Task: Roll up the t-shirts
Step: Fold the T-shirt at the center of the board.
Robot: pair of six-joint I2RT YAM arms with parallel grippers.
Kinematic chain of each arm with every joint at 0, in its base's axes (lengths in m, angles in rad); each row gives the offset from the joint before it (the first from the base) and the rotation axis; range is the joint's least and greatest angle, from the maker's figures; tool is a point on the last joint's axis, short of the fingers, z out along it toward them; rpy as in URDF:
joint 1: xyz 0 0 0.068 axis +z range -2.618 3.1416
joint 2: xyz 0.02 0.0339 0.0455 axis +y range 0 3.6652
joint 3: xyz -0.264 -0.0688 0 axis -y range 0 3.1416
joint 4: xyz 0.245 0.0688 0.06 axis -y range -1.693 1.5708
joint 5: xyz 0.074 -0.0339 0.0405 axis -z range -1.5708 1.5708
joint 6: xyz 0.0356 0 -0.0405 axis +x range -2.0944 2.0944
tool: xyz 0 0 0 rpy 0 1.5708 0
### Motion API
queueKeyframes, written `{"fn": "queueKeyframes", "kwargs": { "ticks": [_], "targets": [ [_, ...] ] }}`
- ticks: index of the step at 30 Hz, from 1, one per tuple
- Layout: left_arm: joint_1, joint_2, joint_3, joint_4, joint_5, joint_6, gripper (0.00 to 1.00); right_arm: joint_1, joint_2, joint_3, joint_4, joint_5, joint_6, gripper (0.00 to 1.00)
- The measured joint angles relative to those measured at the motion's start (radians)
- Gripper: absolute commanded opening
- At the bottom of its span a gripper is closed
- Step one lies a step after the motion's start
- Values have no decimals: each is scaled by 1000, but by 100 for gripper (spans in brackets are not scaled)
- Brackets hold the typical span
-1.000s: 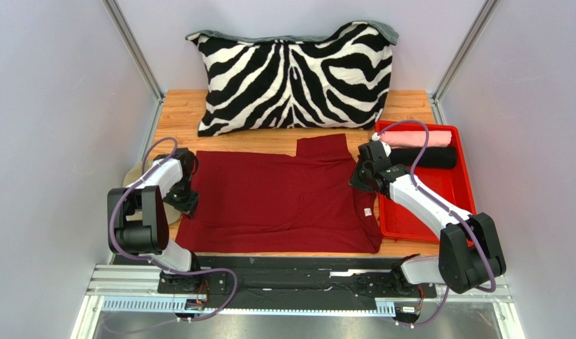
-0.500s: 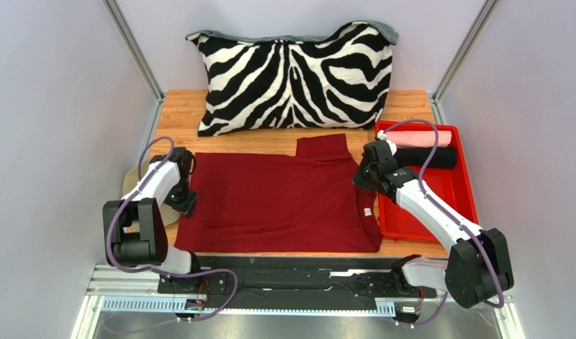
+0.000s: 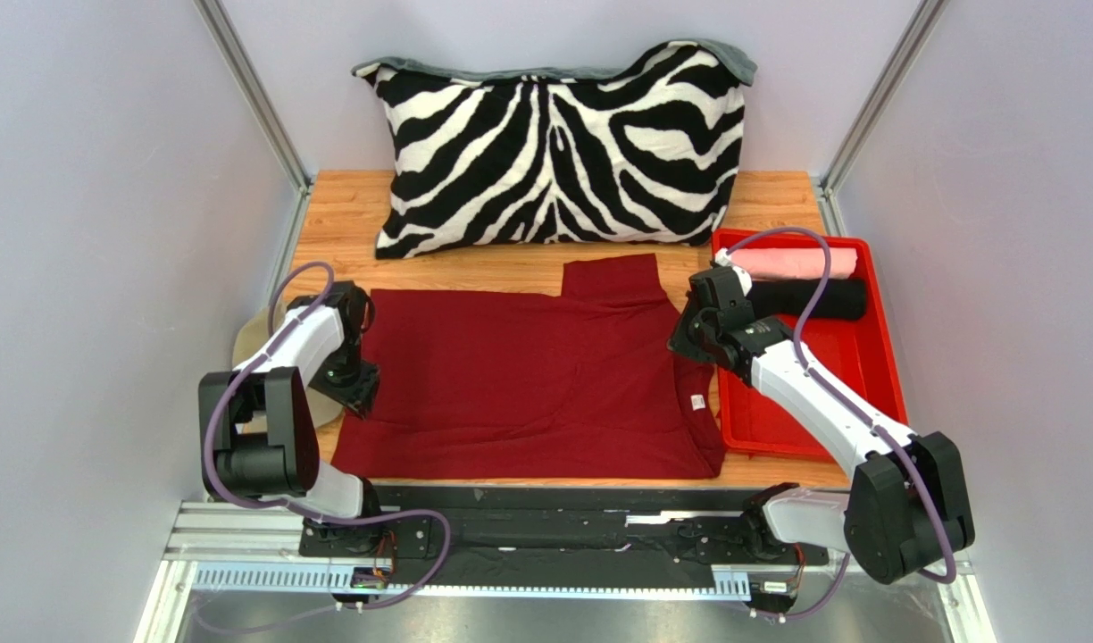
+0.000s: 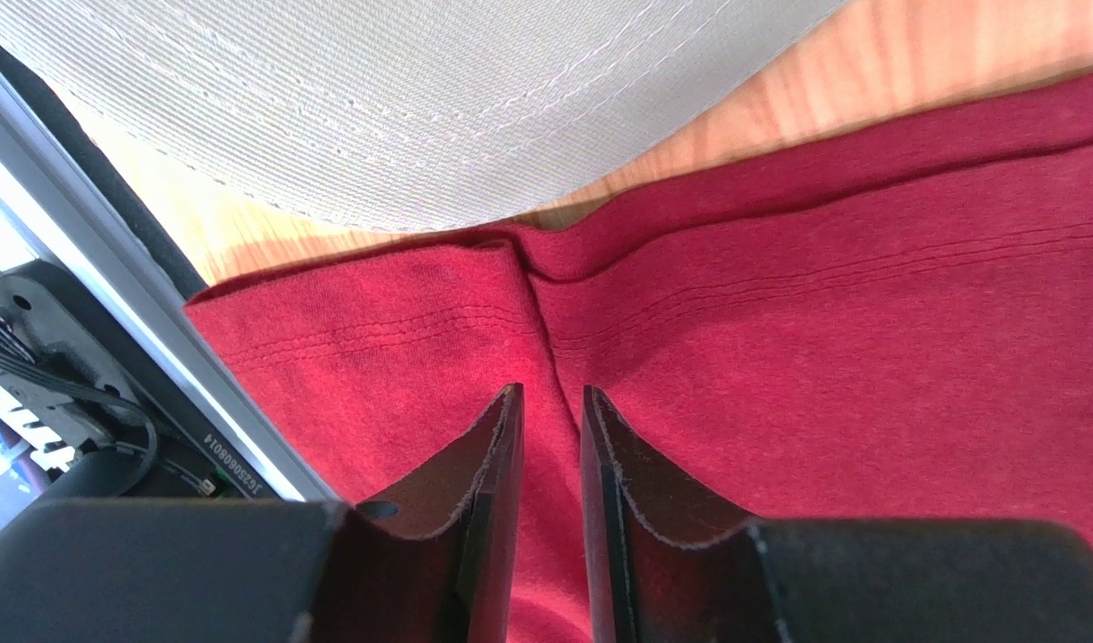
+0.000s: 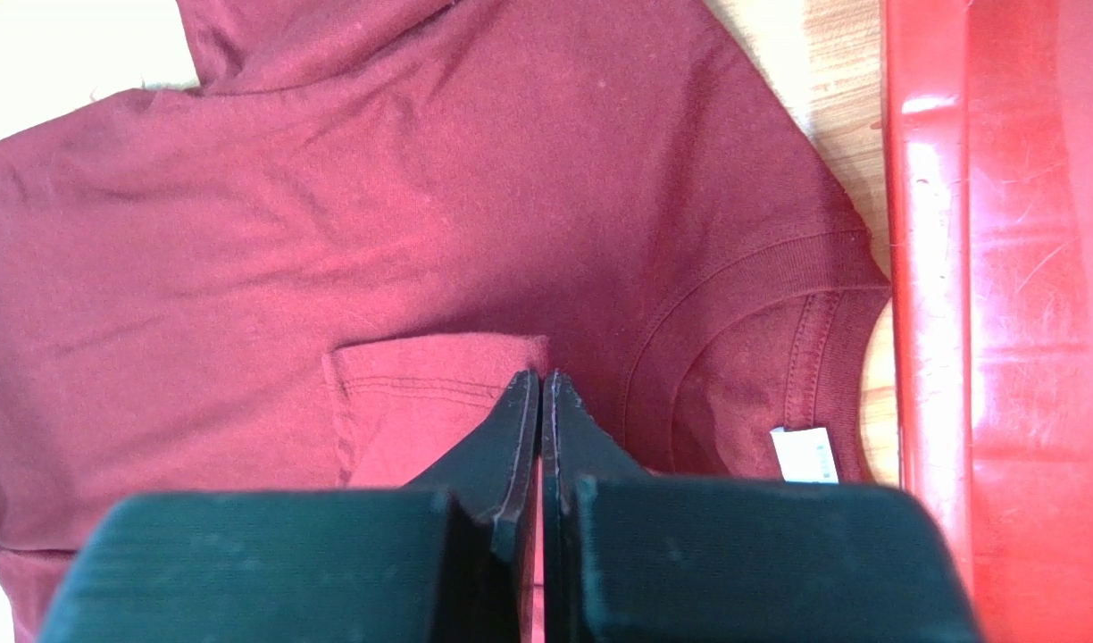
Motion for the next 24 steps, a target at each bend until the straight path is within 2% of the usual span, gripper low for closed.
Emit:
{"fn": "queueKeyframes", "kwargs": {
  "ticks": [16,24],
  "targets": [
    [-15,85,-18,51,21,-19,28,0,36,0,17,-18,-1,0],
    [-16,76,-29,52,21,-25,27,0,52,0,25,-25,-1,0]
  ]
}}
